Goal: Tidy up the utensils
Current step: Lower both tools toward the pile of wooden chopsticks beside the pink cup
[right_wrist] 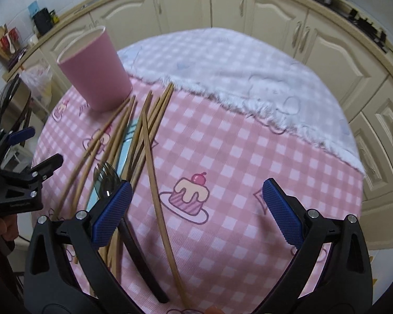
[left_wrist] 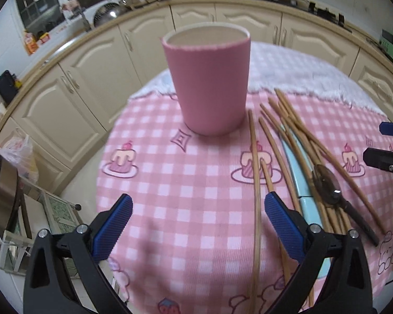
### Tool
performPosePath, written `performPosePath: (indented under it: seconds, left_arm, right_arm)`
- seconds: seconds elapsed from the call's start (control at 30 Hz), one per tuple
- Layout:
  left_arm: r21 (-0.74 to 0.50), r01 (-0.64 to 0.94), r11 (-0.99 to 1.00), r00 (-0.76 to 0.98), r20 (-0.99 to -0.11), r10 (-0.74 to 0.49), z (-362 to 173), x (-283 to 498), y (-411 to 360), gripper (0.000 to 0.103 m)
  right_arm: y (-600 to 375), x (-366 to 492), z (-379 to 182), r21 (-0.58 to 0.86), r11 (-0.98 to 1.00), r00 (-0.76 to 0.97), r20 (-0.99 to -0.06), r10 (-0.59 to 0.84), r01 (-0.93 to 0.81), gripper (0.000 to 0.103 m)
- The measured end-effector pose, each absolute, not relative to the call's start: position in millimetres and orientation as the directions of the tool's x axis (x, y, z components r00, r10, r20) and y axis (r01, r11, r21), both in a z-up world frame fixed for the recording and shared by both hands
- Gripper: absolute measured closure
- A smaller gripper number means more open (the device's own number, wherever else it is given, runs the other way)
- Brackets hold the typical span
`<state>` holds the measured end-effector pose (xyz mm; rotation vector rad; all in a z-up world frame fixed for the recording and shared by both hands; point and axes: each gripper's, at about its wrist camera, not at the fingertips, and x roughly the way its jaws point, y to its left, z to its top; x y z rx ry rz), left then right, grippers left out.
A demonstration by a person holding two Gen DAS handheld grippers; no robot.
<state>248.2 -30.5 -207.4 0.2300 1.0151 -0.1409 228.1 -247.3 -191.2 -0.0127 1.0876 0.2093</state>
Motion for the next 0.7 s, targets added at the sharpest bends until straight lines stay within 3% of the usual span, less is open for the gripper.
performPosePath:
  seconds: [0.3,0.57,0.7]
  left_arm:
    - [0.128,0.288,0.949,0.445,-0.895,-0.015,-227.9,267.4,-39.5,0.004]
    - [0.161,0.348,0.924,0.418,-0.908,0.001,-235.2,277.9,-45.2,0.005]
    - [0.135,0.384,0.914,0.391,-0.920,-0.028,-232.2,285.6,-46.4,0.022]
  right_arm:
    - [-236.0,242.2,-210.9,0.090,0.964,0.376,-0.908,0.183,-0.252,0.015]
    - [-218.5,252.0,-222.8,0.081,0.949,0.324,-0.928,0.183,-0.303,0.033]
    - [-211.0,261.2,-223.2,0.078,0.948,0.314,-0.932,0.179,-0.309,0.041]
